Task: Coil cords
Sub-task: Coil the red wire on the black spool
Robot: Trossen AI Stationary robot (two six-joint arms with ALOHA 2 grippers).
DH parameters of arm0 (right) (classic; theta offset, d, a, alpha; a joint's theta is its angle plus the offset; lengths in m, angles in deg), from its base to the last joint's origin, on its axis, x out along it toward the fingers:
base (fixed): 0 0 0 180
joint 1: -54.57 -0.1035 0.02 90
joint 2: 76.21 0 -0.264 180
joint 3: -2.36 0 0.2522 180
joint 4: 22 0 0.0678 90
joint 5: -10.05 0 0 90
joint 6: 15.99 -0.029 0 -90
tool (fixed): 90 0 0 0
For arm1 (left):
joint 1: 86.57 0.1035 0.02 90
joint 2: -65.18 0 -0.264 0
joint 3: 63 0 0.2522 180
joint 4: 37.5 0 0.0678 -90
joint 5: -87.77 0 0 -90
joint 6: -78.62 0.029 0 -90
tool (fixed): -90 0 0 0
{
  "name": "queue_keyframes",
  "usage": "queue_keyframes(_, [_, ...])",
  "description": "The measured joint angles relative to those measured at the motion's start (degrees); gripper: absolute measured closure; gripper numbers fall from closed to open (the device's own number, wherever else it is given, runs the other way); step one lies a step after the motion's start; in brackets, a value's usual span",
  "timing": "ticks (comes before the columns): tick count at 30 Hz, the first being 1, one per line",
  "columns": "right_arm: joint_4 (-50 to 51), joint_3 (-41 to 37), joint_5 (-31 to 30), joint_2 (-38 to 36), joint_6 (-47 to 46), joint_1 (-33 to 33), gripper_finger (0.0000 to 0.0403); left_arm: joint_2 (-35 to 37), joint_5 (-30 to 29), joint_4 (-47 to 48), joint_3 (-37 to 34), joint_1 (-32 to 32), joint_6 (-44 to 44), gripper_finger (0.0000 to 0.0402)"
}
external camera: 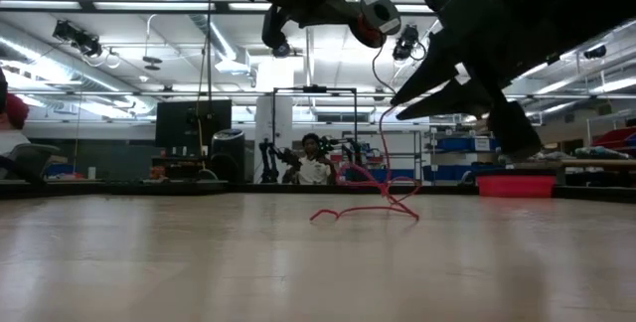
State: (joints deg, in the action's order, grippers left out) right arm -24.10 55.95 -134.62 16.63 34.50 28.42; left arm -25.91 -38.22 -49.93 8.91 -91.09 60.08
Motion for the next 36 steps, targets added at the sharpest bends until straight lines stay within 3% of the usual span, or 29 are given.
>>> queue_keyframes(3, [-0.1,1.3,-2.6,0.9,3.0,-0.2,0.033,0.0,0.1,0.2,0.0,0.0,-0.2,0.0401])
queue_keyframes(23, [2.3,1.3,-5.5,0.9,7.3,3.0,0.0332,0.0,0.8,0.4,0.0,0.0,-1.4,0.0401])
queue_keyframes(32, [2.9,1.3,-8.5,0.9,6.0,2.9,0.0397,0.0,0.8,1.2,0.0,0.0,-1.4,0.0401])
queue_keyframes(36, [-0.4,1.3,-4.1,0.9,2.9,2.9,0.0398,0.0,0.8,1.2,0.0,0.0,-1.4,0.0401])
